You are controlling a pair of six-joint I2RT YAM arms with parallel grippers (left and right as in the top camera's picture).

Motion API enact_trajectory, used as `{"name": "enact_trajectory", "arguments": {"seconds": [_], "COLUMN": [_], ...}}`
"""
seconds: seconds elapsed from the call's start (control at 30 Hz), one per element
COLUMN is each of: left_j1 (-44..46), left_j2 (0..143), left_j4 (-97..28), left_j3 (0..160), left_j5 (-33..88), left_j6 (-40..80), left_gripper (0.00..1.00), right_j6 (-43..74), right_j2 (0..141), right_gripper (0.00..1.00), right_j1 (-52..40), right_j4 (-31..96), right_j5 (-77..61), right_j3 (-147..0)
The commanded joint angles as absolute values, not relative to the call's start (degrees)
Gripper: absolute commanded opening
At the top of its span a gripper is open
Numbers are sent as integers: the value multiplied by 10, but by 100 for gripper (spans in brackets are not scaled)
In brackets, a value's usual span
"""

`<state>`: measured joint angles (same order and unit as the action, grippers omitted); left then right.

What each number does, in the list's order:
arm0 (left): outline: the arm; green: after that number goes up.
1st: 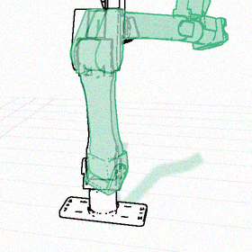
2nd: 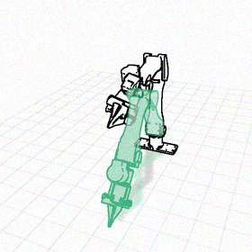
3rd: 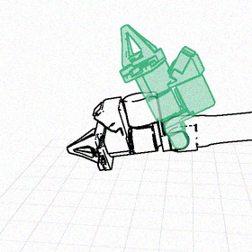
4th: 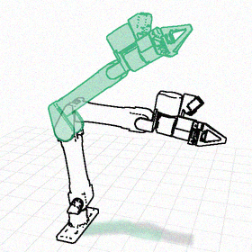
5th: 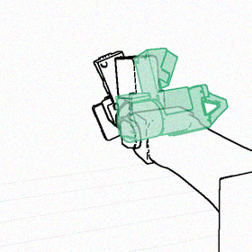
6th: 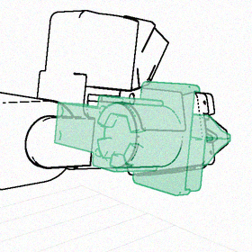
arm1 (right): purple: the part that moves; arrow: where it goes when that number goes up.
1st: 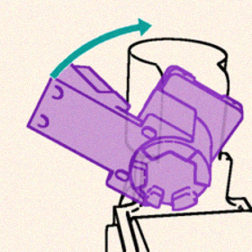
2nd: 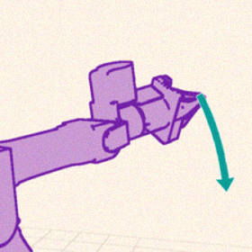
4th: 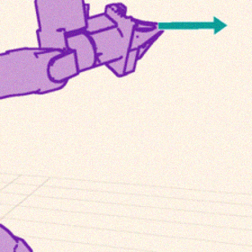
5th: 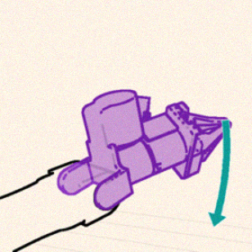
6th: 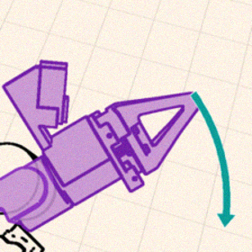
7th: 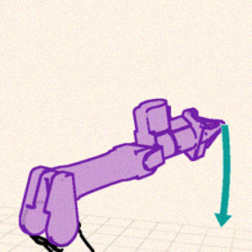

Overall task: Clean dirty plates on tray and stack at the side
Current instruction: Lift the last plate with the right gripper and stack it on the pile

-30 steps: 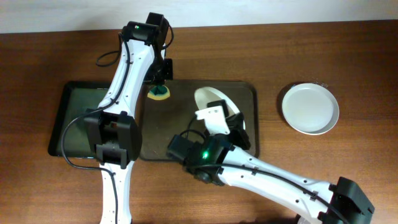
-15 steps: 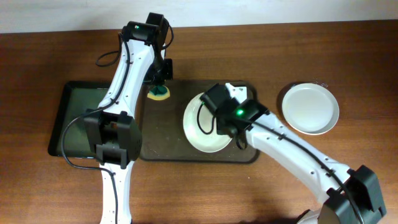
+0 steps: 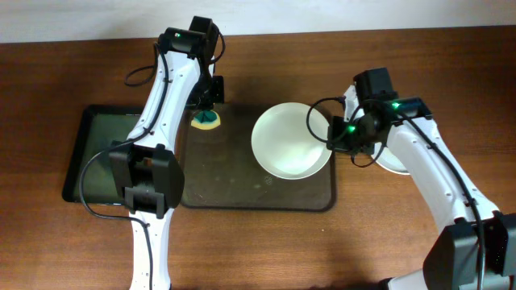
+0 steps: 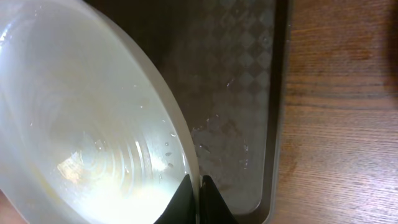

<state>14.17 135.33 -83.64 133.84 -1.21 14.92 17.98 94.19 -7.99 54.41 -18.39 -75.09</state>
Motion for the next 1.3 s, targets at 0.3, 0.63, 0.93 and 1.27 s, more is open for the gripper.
{"name": "enact_trajectory", "arguments": {"seconds": [0.3, 0.63, 0.93, 1.27], "left_j1": [140, 142, 142, 92], "left_j2": [1350, 1350, 1342, 1231], "left_j4": [-836, -834, -884, -967], "left_j3": [1349, 1349, 1390, 1437], "left_j5": [-8, -8, -13, -62], "left_j6": [140, 140, 119, 88], "left_gripper": [0, 0, 0, 0], "right_j6": [123, 155, 160, 153], "right_j2": [932, 939, 850, 759], "right_gripper": [4, 4, 59, 66], "right_j1": [177, 337, 328, 77], "right_j4": [565, 329, 461, 527], "right_j5": [-196, -118, -211, -167], "right_j3": [-737, -572, -663, -663]}}
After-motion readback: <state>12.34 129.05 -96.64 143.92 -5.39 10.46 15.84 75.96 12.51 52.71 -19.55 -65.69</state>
